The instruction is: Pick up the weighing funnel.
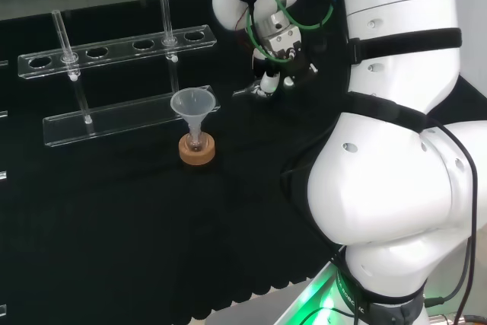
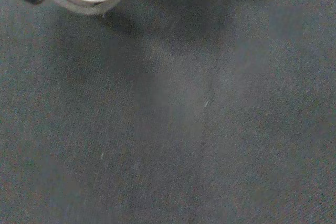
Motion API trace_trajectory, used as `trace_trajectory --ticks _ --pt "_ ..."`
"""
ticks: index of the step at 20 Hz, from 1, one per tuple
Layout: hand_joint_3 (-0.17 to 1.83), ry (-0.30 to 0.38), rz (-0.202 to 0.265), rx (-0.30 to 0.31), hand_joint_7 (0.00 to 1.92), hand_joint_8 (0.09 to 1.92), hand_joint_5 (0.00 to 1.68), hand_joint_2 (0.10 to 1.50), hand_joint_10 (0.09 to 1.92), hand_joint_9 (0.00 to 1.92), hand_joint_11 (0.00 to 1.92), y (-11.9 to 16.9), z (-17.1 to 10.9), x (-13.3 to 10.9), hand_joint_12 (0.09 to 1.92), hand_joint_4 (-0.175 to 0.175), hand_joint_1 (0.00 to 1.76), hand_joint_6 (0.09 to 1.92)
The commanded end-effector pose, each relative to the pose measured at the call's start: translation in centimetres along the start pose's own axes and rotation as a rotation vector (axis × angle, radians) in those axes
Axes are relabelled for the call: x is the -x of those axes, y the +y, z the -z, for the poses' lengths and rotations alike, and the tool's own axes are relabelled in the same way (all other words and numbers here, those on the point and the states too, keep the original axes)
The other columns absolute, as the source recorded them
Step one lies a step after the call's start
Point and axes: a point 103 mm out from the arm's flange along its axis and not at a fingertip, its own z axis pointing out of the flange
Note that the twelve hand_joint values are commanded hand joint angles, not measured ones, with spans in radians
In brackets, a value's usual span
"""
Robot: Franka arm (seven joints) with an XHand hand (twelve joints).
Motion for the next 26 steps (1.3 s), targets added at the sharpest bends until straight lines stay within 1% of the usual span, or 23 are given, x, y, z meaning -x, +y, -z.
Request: trace_trajectory --ticks 1,5,10,14,19,26 --pt "0.70 0.054 0.001 0.046 0.59 0.65 1.13 0.70 0.45 0.87 0.63 -0.9 1.8 0.6 1.18 0.175 1.07 0.94" --pt "0.69 0.067 -0.007 0.058 0.59 0.65 1.13 0.70 0.44 0.89 0.67 -1.7 2.1 0.9 1.15 0.175 1.07 0.94" --pt "0.69 0.103 -0.025 0.067 0.59 0.65 1.13 0.71 0.43 0.90 0.69 -2.7 1.8 1.4 1.15 0.175 1.07 0.94" --pt "0.69 0.138 -0.035 0.099 0.59 0.65 1.13 0.71 0.43 0.90 0.69 -3.3 1.8 1.8 1.14 0.175 1.07 0.94" --pt "0.68 0.174 -0.047 0.143 0.59 0.66 1.13 0.71 0.42 0.91 0.71 -4.1 2.6 2.6 1.12 0.175 1.07 0.93" --pt "0.67 0.199 -0.073 0.191 0.59 0.66 1.13 0.71 0.41 0.91 0.72 -6.2 3.3 3.4 1.12 0.175 1.07 0.93"
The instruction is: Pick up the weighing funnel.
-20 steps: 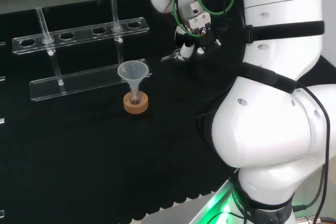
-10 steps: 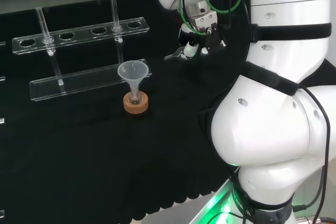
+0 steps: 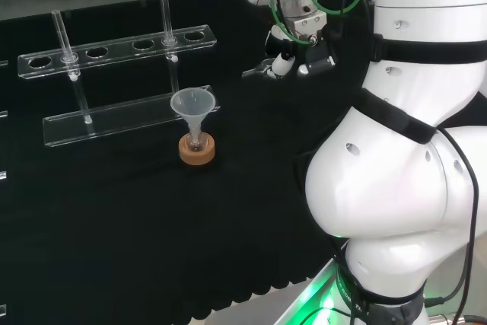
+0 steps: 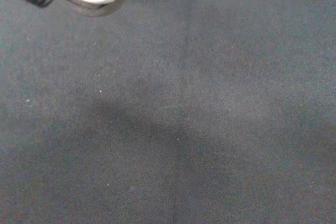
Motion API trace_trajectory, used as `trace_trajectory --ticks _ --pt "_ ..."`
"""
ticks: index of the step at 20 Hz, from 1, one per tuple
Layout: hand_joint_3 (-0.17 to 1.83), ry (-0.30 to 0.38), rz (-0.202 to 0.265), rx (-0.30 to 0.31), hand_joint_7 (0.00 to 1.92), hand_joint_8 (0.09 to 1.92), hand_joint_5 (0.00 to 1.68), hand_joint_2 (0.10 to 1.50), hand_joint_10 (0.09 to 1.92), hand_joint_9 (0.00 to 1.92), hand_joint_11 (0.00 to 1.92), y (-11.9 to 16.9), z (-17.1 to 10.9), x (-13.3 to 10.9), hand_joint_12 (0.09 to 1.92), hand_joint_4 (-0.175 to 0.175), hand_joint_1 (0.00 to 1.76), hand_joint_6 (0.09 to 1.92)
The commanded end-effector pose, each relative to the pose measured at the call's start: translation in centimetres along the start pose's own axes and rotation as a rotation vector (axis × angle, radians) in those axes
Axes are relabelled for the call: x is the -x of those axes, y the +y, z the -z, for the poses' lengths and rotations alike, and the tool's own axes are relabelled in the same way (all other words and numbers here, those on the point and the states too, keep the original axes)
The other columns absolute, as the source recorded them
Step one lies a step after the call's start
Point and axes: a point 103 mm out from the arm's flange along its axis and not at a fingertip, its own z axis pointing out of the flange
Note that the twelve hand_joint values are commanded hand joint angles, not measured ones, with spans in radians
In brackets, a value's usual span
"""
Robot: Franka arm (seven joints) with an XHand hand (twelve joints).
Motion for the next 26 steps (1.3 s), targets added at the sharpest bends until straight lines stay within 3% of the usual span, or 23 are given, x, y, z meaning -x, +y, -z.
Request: trace_trajectory --ticks 1,17,26 --pt "0.67 0.032 -0.023 0.057 0.59 0.66 1.13 0.71 0.41 0.91 0.72 -1.9 0.9 0.6 1.12 0.175 1.07 0.93" --pt "0.67 0.084 -0.053 0.166 0.59 0.66 1.13 0.71 0.41 0.92 0.73 -8.9 5.4 -1.5 1.11 0.175 1.07 0.92" --pt "0.67 0.154 -0.069 0.221 0.59 0.66 1.13 0.71 0.41 0.92 0.74 -11.5 6.9 -1.6 1.10 0.175 1.07 0.92"
